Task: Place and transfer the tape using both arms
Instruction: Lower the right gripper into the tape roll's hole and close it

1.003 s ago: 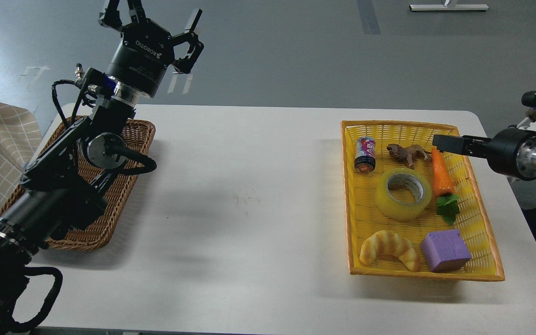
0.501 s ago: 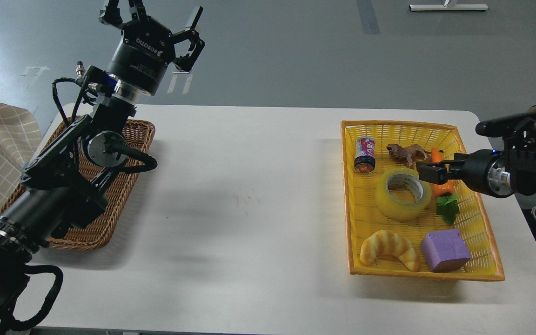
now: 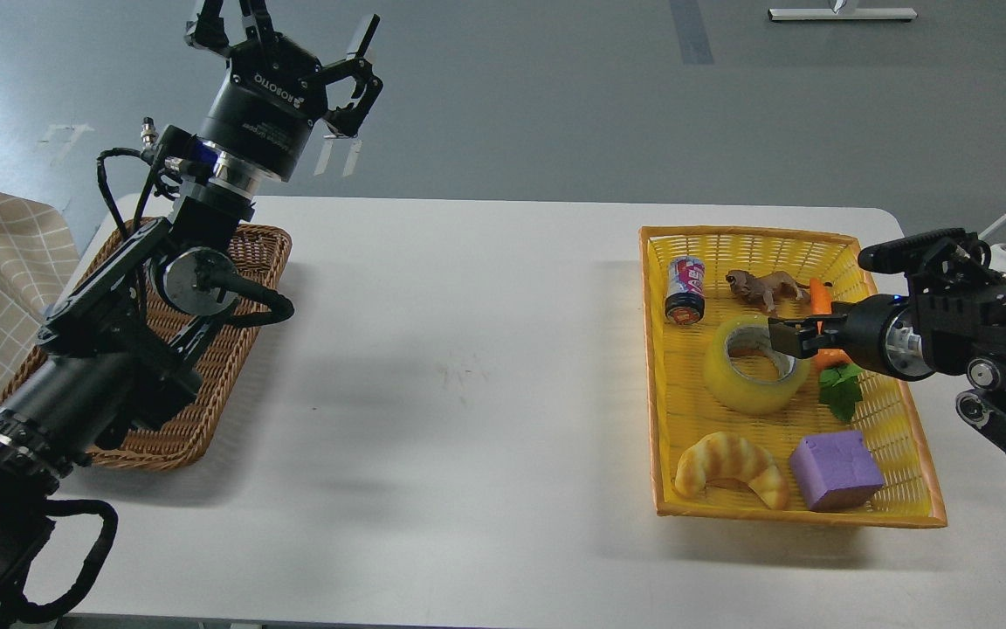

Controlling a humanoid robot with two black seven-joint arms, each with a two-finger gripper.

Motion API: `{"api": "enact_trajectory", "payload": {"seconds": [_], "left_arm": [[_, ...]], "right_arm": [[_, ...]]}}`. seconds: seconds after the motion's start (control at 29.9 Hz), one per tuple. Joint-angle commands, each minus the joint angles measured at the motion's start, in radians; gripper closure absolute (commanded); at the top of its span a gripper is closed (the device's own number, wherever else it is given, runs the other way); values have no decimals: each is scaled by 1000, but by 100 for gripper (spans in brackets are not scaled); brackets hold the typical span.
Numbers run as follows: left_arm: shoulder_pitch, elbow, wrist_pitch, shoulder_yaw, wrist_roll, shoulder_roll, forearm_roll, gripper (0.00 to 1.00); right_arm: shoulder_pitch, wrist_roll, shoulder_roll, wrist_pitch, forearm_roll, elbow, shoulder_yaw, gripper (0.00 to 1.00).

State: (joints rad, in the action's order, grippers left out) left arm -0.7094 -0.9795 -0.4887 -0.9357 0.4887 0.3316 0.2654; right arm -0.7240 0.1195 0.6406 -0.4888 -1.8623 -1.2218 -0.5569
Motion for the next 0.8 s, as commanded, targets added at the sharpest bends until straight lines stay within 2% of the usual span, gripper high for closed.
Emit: {"api": "enact_trajectory", "payload": {"seconds": [0.0, 0.3, 0.47, 0.6, 0.77], "left_arm": [[-1, 1, 0, 0, 0, 1, 0, 2], [-1, -1, 0, 0, 0, 3, 0, 2], [1, -1, 0, 0, 0, 3, 0, 2], [-1, 1, 0, 0, 0, 4, 0, 2], [-1, -1, 0, 0, 0, 1, 0, 2]], "right_arm": [[1, 0, -19, 0, 0, 22, 0, 19], [11, 0, -44, 0, 0, 44, 3, 21], [9, 2, -44, 0, 0, 44, 31, 32], [11, 0, -45, 0, 0, 47, 32, 34], [9, 2, -47, 0, 0, 56, 37, 41]]}}
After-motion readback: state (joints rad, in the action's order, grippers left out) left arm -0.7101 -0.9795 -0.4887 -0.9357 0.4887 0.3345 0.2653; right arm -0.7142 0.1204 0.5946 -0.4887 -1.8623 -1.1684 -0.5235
